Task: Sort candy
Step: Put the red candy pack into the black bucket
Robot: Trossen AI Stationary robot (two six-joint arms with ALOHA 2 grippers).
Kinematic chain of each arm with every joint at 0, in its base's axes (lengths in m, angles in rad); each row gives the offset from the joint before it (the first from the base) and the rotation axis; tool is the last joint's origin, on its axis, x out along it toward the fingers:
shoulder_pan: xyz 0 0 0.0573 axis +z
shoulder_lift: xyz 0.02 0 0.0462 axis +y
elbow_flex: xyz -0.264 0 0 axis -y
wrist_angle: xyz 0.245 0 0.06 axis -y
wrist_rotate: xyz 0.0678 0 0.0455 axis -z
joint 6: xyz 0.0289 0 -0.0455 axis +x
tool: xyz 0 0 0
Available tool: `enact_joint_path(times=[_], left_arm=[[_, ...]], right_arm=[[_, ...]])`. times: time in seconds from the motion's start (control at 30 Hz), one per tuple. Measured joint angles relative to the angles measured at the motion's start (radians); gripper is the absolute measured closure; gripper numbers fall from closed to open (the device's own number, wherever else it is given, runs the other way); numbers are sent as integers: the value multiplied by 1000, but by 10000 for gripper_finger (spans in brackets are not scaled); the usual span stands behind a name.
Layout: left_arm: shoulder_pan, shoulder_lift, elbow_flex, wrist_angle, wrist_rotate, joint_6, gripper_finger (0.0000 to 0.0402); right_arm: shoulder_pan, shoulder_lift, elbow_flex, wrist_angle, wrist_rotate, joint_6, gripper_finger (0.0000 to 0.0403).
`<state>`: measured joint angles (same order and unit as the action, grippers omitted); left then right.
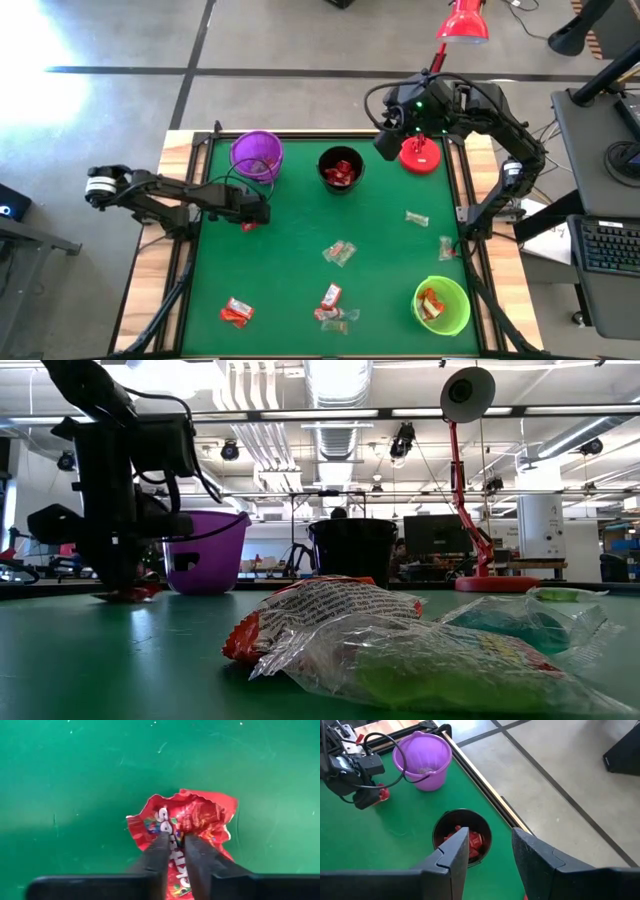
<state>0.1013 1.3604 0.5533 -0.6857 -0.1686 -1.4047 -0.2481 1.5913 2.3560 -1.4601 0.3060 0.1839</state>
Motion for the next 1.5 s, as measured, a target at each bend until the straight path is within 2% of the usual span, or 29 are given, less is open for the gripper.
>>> enact_joint_path(times=[0.07, 0.27, 0.47, 0.8, 1.1, 1.27, 1.5], left_arm=[[0, -1, 0, -3, 4, 26, 393], [-5, -10, -1, -4, 20, 62, 400], [-28, -74, 25, -28, 80, 110, 401], [-128, -184, 124, -102, 63, 112, 401], [-166, -209, 199, -179, -7, 129, 401], [-170, -192, 200, -177, 4, 150, 401], [-173, -164, 199, -112, 21, 196, 401]], right_arm=[[0, 0, 0, 0, 0, 0, 263], [0, 0, 0, 0, 0, -1, 268], [0, 0, 0, 0, 0, -10, 266], [0, -1, 0, 0, 0, -12, 271], [0, -1, 0, -1, -2, -9, 267], [-1, -1, 0, -4, -125, -7, 272], [-1, 6, -1, -1, -130, 3, 280]])
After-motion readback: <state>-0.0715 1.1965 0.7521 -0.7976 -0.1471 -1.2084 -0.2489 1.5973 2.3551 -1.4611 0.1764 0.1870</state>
